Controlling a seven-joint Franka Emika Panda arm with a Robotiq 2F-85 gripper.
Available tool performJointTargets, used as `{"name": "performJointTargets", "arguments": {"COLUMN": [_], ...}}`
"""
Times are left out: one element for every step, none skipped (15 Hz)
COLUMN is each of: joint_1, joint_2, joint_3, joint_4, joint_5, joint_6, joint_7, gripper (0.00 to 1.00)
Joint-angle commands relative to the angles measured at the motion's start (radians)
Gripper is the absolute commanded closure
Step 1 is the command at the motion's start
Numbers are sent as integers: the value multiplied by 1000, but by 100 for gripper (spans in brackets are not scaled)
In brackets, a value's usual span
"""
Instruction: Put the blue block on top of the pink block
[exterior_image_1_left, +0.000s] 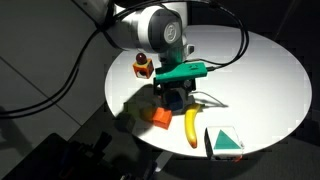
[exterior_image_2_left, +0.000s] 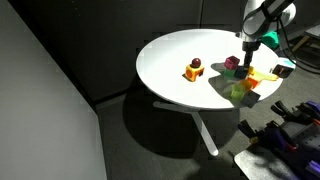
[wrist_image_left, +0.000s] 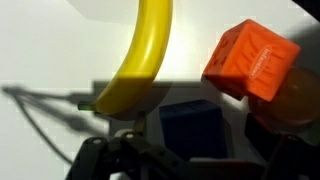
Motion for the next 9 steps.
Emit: {"name": "performJointTargets", "arguments": {"joint_1": [-4,-4,-5,-5,-5,-5,-5,-5,-7], "joint_2": [22,25,28,31,33,34,35,33,26], "joint_3": [6,6,6,6,7,7,7,7,6], "joint_4": [28,30,32,35,37,38,40,40,37], "joint_5": [-31,-33,-32,-31,-30,-30,-30,-29,-28], "joint_6": [3,2,2,0,-1,-2,-4,-5,-6], "joint_7": [12,13,14,16,15,16,17,17,17], "gripper": [0,4,27,28,33,43,51,60,65]}}
